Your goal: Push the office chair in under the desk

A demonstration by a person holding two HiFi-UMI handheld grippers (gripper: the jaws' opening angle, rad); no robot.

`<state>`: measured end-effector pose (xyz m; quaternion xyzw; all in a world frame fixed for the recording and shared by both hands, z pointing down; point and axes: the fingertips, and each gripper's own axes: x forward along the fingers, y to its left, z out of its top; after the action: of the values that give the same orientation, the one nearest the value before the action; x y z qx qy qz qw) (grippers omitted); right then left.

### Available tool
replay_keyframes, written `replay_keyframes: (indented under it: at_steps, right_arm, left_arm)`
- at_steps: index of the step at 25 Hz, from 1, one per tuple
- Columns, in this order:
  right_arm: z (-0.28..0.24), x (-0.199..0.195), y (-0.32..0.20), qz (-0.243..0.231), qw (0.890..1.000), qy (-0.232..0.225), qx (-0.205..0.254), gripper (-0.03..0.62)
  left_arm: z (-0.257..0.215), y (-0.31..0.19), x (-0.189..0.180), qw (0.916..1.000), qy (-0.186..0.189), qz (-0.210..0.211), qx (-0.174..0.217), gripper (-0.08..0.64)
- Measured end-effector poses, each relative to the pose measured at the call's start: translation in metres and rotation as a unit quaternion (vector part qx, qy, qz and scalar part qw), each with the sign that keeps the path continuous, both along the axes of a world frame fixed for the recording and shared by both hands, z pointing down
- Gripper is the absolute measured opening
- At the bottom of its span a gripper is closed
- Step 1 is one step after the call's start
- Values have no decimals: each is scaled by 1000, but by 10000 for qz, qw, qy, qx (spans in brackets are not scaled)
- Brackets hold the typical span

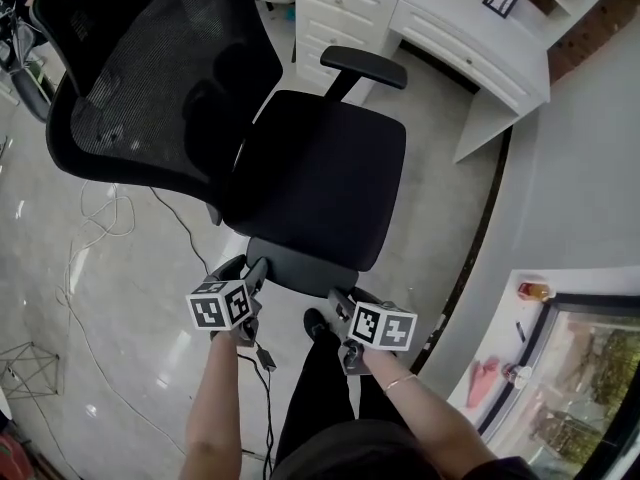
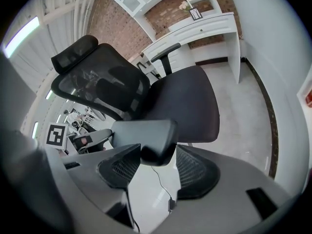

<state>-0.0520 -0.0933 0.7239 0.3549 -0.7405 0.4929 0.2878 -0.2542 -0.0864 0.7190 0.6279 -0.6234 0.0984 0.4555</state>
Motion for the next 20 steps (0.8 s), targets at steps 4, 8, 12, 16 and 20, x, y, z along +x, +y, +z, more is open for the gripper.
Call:
replay_keyframes:
  at_steps: [4, 8, 12, 16, 20]
  right_arm:
    - [-1, 3, -2, 21, 10000, 27, -2, 209]
    - [-1, 16, -11, -4, 9999, 77, 91, 209]
    - [0, 40, -27, -13, 9995, 194, 248, 209]
    - [-2, 65, -48, 73, 9988, 291, 400, 206]
    - [-4, 88, -68, 123, 9979, 385, 515, 194]
  left_arm:
    - [-1, 0, 4, 9997, -124, 163, -166, 186]
    - [-1, 0, 19, 9991, -120, 305, -250, 186]
    - [2, 0, 45, 9986, -46, 422, -325, 186]
    - [2, -5, 72, 9988, -14, 375, -310, 186]
    - [1, -9, 98, 9988, -10, 363, -335, 186]
